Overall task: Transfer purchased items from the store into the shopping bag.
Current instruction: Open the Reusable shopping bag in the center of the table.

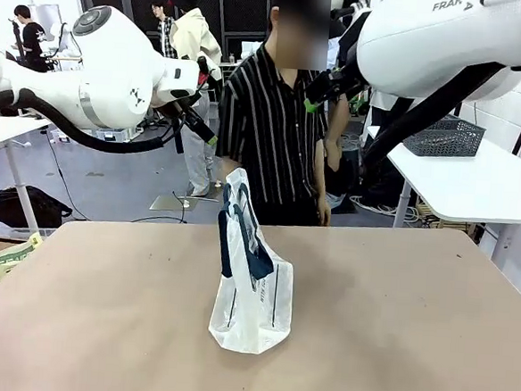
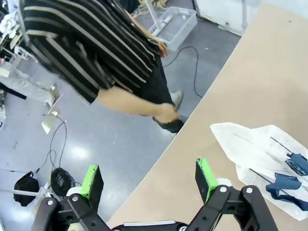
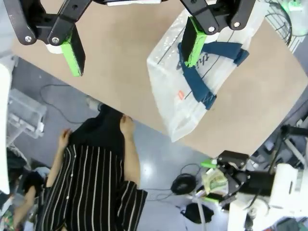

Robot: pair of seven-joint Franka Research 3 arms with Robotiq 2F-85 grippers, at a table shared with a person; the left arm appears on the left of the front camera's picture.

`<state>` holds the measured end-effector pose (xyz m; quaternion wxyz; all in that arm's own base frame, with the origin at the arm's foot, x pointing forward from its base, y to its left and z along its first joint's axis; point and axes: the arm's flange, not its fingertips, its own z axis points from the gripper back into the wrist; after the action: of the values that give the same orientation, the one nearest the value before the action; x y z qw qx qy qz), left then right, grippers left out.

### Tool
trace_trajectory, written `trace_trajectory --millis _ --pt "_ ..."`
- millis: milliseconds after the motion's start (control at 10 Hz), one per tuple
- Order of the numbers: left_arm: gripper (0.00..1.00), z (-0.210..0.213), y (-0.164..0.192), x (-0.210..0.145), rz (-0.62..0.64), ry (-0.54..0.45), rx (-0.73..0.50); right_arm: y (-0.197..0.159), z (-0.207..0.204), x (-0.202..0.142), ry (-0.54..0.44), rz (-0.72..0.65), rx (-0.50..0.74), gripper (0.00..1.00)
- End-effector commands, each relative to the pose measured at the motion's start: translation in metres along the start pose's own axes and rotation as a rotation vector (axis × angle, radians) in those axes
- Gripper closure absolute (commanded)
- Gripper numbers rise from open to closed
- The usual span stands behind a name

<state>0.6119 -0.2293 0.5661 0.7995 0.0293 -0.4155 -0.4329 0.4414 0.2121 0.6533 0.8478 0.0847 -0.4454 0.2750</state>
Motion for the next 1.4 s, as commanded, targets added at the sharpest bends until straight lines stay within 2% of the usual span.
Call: trace_trajectory --millis 0,100,200,400,600,700,1000,1300 --pt "0.0 -0.002 -0.001 -0.001 0.001 0.002 -0.003 0.01 -0.008 -0.002 0.014 0.011 0.02 0.0" --pt "0.0 -0.005 -0.013 0.006 0.044 -0.02 -0.012 0.024 -0.009 0.003 0.011 0.034 0.07 0.0" --pt "0.0 -0.016 -0.022 0.017 0.072 -0.044 -0.058 0.041 -0.019 0.009 0.047 0.076 0.126 0.0" --pt "0.0 -0.031 -0.021 0.024 0.111 -0.047 -0.104 0.07 -0.041 0.017 0.113 0.116 0.142 0.0" --pt "0.0 -0.045 -0.028 0.027 0.154 0.012 -0.153 0.115 -0.072 0.009 0.223 0.181 0.145 0.0" --pt "0.0 -0.054 -0.028 0.028 0.155 0.012 -0.197 0.125 -0.088 0.006 0.239 0.19 0.146 0.0" --pt "0.0 -0.06 -0.032 0.024 0.204 0.077 -0.23 0.144 -0.102 -0.016 0.296 0.176 0.151 0.0" --pt "0.0 -0.071 -0.033 0.021 0.21 0.105 -0.291 0.146 -0.121 -0.04 0.334 0.186 0.108 0.0"
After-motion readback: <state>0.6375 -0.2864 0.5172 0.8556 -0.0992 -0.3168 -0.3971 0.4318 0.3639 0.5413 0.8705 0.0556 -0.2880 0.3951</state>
